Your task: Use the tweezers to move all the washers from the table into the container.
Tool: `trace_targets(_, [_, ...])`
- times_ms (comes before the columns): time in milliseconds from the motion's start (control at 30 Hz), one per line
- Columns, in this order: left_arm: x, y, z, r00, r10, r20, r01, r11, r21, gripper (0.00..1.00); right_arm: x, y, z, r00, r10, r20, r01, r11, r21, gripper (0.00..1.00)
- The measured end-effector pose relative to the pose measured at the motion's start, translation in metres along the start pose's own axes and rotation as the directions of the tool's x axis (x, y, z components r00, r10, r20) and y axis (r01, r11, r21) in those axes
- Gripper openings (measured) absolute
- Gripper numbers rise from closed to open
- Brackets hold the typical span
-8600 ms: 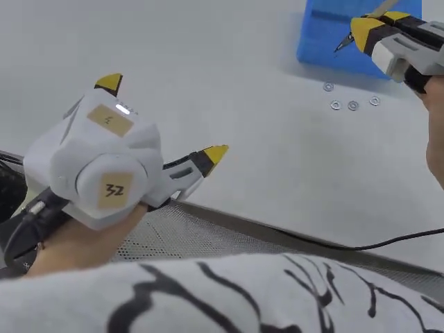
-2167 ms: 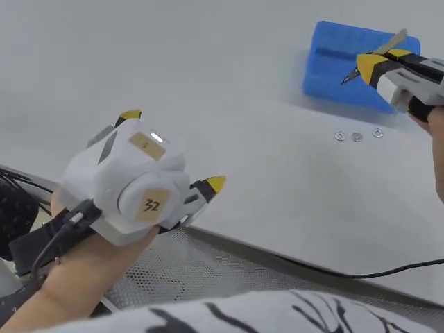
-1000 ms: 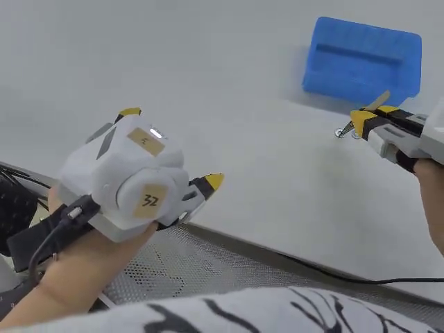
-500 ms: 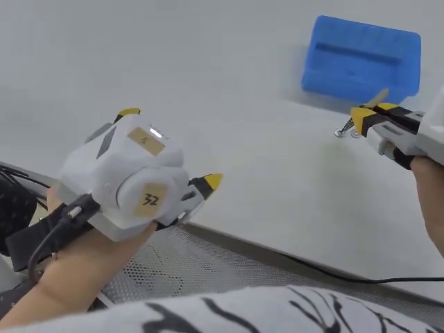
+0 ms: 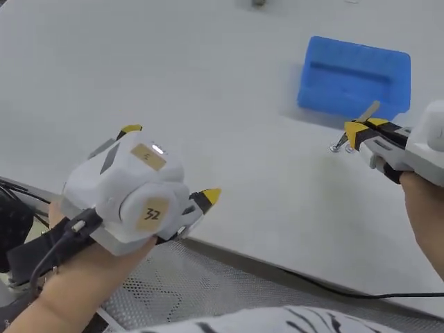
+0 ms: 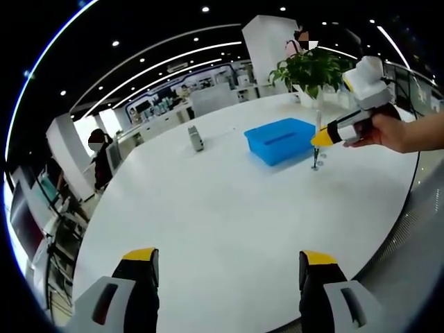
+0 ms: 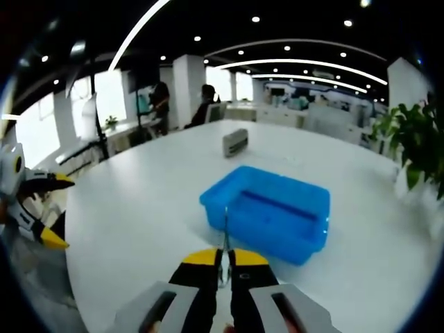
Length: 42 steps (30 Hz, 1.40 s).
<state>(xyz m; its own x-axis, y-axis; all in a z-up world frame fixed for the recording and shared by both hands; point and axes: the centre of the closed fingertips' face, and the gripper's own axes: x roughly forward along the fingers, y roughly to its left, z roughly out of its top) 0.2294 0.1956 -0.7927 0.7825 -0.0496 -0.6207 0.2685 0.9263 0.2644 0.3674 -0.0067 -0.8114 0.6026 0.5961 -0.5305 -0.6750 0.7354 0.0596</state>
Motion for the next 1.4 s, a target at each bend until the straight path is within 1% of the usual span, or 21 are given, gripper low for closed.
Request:
trace_targets(233, [0.001, -0.003, 0.0, 0.9999, -0.011, -0.003, 0.011, 1.0, 0.008, 0.84, 0.001, -0.002, 0.0, 0.9999, -0.009, -0.014, 0.009, 1.0, -0.001, 0.02])
trace_targets(367, [0.001, -0.004, -0.001, 0.9999, -0.015, -0.008, 0.015, 1.0, 0.014, 0.84, 0.001, -0.003, 0.0, 0.9998, -0.014, -0.014, 0.015, 1.0, 0.022, 0.02])
trace_targets(467, [0.001, -0.004, -0.001, 0.9999, -0.015, -0.009, 0.015, 1.0, 0.017, 0.84, -0.002, -0.004, 0.001, 0.9998, -0.012, -0.018, 0.013, 0.998, 0.057, 0.02])
trace_targets(533, [0.001, -0.002, -0.001, 1.0, -0.005, -0.006, 0.005, 1.0, 0.021, 0.85, -0.002, -0.005, 0.001, 0.9997, -0.011, -0.023, 0.012, 0.998, 0.067, 0.02])
trace_targets(667, [0.002, -0.002, -0.002, 0.9999, -0.006, -0.014, 0.006, 1.0, 0.019, 0.85, -0.003, -0.008, 0.002, 0.9994, -0.016, -0.03, 0.017, 0.998, 0.052, 0.02])
trace_targets(867, [0.003, -0.005, -0.003, 0.9997, -0.01, -0.021, 0.011, 0.999, 0.037, 0.86, -0.01, -0.012, 0.015, 0.9998, -0.009, -0.016, 0.01, 0.998, 0.057, 0.02])
trace_targets(967, [0.003, -0.006, -0.003, 0.9997, -0.012, -0.022, 0.013, 0.999, 0.044, 0.86, -0.012, -0.01, 0.021, 0.9999, 0.008, -0.009, -0.007, 0.998, 0.07, 0.02])
trace_targets(1033, [0.003, -0.006, -0.004, 0.9996, -0.014, -0.025, 0.015, 0.999, 0.049, 0.86, -0.014, -0.007, 0.027, 0.9999, 0.016, 0.0, -0.016, 0.998, 0.067, 0.02])
trace_targets(1133, [0.002, -0.006, -0.004, 0.9996, -0.013, -0.025, 0.015, 0.999, 0.051, 0.86, -0.019, 0.001, 0.04, 0.9994, 0.029, 0.018, -0.03, 0.998, 0.055, 0.02])
trace_targets(1233, [0.002, -0.006, -0.004, 0.9996, -0.012, -0.026, 0.014, 0.999, 0.051, 0.86, -0.018, 0.004, 0.047, 0.9992, 0.036, 0.02, -0.036, 0.999, 0.039, 0.02])
trace_targets(1400, [0.002, -0.007, -0.005, 0.9994, -0.019, -0.029, 0.021, 0.998, 0.053, 0.86, -0.02, 0.007, 0.06, 0.9983, 0.045, 0.037, -0.046, 0.999, 0.025, 0.02])
